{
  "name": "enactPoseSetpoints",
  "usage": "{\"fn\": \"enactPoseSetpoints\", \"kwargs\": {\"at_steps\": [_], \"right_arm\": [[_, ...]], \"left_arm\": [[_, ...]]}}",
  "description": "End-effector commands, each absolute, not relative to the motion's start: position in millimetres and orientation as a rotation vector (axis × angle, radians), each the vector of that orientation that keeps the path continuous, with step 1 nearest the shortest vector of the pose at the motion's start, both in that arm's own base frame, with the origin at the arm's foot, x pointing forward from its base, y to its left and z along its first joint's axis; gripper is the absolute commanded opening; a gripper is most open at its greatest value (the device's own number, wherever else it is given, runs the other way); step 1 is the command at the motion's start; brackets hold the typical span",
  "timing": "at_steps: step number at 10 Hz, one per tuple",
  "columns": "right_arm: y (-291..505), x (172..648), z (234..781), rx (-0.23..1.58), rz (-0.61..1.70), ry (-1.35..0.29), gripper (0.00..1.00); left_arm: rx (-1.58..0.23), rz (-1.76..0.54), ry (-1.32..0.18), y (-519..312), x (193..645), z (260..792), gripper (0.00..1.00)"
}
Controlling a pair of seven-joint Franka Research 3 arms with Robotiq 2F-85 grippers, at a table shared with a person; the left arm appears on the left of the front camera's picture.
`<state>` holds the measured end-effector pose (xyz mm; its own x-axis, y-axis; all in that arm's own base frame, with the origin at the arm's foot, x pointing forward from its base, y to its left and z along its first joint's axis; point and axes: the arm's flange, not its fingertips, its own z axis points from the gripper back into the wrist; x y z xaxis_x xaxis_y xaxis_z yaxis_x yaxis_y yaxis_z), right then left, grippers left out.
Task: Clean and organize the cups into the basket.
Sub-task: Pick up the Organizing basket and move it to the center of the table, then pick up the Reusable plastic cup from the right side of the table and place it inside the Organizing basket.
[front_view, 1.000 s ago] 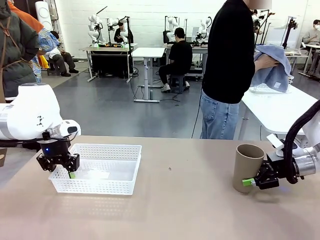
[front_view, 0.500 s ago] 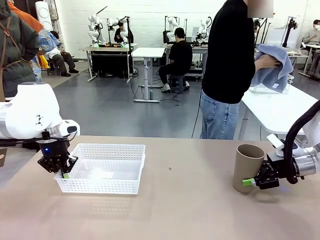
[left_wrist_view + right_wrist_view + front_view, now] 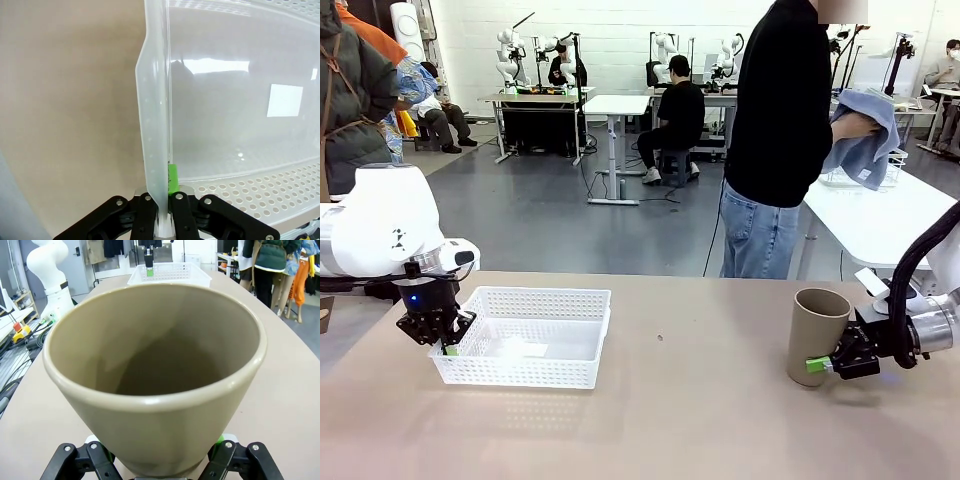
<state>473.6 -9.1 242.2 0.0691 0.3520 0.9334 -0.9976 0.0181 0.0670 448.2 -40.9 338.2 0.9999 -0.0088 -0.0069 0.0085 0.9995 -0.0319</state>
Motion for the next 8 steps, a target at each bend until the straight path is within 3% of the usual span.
{"fn": "enactPoseSetpoints", "kwargs": {"at_steps": [1,2,4,8], "right_arm": [[-9,468,247,0.978,1.319,-0.875,0.21],[-5,456,265,0.975,1.301,-0.868,0.00],[-2,419,325,0.918,1.319,-0.922,0.00],[-23,392,426,0.880,1.241,-0.926,0.00]], "left_arm": [[-0.031,0.010,0.022,-46,449,336,0.00],[-0.038,0.013,0.044,-54,447,339,0.00],[-0.014,-0.033,0.024,-84,442,349,0.00],[0.014,-0.037,0.019,-151,447,352,0.00]]}}
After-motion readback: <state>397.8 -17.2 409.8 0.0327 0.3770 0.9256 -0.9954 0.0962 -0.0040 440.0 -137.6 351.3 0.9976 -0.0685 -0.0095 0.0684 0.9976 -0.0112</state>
